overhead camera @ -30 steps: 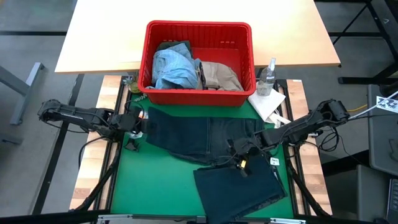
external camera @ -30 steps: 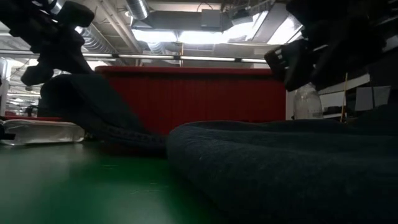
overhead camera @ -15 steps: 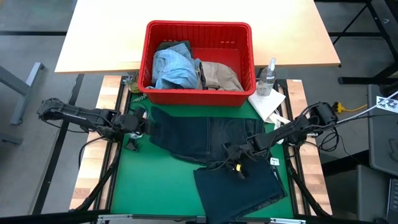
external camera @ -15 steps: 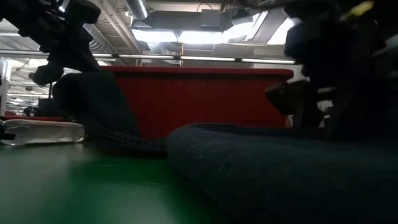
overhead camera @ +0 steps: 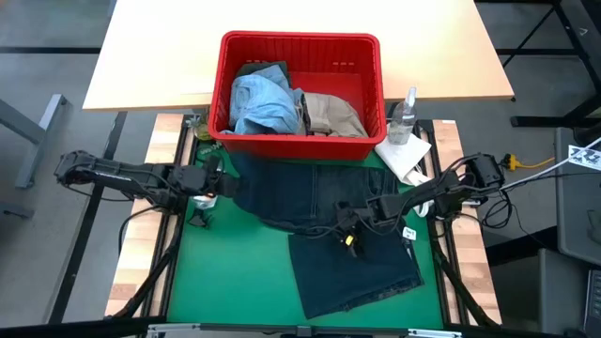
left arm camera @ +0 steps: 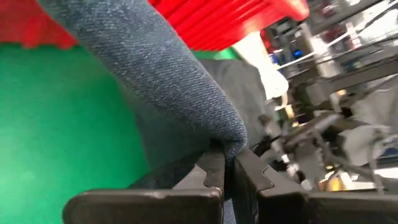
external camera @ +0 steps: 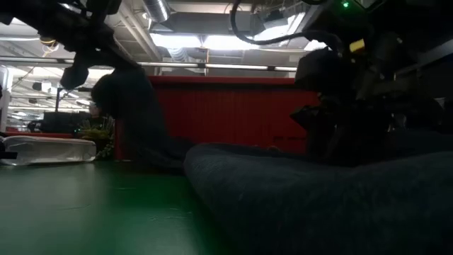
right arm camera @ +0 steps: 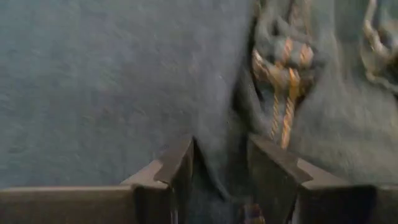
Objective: Fold laundry
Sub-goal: Fold the dark blue jeans
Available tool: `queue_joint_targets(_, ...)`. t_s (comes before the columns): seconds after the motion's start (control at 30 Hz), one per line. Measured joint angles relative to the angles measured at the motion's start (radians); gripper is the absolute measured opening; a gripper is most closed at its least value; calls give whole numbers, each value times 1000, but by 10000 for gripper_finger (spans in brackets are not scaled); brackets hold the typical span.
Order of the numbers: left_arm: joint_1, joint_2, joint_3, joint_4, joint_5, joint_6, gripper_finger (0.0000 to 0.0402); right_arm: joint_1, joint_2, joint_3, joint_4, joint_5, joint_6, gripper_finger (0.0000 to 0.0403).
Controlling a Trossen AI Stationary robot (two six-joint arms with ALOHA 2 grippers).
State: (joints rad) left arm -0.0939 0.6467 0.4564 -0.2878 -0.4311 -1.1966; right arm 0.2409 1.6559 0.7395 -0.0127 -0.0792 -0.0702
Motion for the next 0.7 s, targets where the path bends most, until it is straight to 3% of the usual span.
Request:
queue_joint_targets(0.13, 15, 1, 0, 116, 35, 16, 0, 1, -40, 24, 2, -64, -13, 147)
queue_joint_targets(0.37, 22, 68, 0, 281, 75, 31, 0, 0, -183, 63, -86, -49, -14, 147)
queue_joint_targets(0.5, 22, 149, 0, 364, 76, 30, 0, 1, -287, 93, -208, 33, -19, 147)
queue_joint_targets(0.7, 22, 309, 0, 633, 88, 56, 0, 0, -439, 105, -375, 207, -22, 147)
